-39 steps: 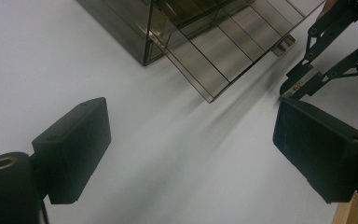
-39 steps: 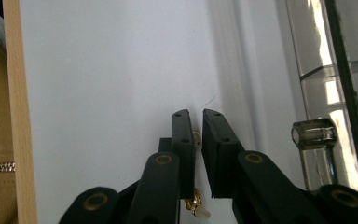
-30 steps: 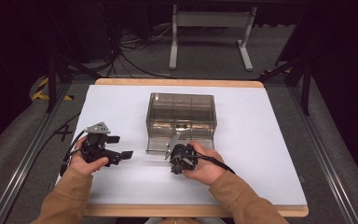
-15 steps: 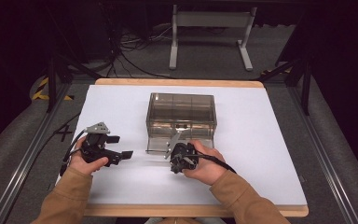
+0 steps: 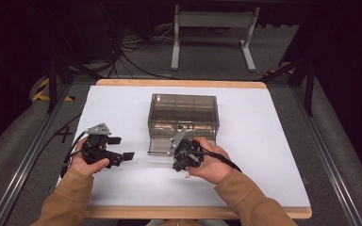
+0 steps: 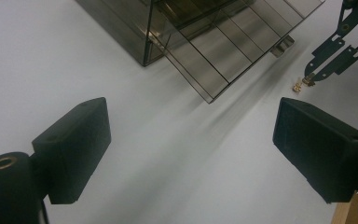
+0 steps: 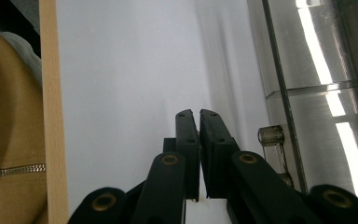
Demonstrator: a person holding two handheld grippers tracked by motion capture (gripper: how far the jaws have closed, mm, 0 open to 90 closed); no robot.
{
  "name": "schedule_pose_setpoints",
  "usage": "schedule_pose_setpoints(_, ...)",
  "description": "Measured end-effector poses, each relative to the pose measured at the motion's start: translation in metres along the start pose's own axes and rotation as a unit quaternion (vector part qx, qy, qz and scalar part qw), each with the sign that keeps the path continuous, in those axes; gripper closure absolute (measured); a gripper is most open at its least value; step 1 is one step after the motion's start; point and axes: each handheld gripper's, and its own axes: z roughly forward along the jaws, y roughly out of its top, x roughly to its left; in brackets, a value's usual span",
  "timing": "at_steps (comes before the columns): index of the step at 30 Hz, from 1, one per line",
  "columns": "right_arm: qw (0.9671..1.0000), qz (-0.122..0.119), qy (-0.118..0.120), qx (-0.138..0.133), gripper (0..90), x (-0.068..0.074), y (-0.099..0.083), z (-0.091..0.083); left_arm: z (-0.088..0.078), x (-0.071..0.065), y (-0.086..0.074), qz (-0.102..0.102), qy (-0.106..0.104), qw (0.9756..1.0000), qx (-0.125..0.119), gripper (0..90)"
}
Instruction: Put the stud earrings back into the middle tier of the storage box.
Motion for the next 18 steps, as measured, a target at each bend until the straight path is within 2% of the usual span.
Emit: schedule_pose_setpoints(18,0.9989,0.029,-0.003,-0.038,87.4,-0.007,0.001,-0.018,0.0,0.001,0.0,-0.002,0.002,1.0,0.0,11.6)
